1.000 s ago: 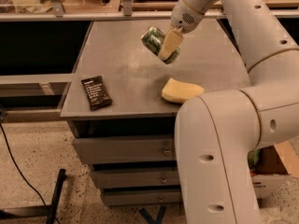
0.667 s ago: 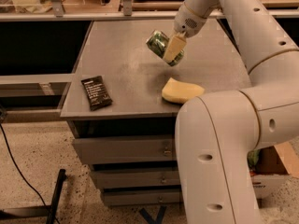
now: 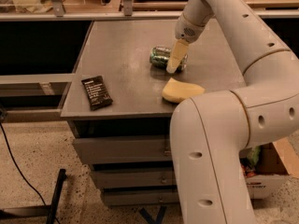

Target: Knock green can over

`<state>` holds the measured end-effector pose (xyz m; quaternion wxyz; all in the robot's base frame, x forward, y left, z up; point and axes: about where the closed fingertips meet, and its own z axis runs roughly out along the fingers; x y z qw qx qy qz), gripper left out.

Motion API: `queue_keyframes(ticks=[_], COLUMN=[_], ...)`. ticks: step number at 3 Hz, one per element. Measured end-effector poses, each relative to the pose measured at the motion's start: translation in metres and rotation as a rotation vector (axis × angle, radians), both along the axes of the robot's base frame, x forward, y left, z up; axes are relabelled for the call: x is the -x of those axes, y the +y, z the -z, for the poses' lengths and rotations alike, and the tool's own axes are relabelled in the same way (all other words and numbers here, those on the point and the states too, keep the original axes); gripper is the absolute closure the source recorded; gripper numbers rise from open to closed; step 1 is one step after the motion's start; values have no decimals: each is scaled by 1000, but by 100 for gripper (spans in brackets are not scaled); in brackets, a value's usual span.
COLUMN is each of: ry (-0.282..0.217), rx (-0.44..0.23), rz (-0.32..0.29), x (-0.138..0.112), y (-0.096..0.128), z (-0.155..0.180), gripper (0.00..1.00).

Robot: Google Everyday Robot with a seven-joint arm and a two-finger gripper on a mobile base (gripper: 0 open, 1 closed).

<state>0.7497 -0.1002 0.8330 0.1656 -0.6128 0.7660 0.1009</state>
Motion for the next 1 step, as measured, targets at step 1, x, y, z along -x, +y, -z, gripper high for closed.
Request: queue_keyframes(ticks=[1], ry=[0], rx=[0], rz=[0], x=[0], y=[0], z=[0], gripper=[0])
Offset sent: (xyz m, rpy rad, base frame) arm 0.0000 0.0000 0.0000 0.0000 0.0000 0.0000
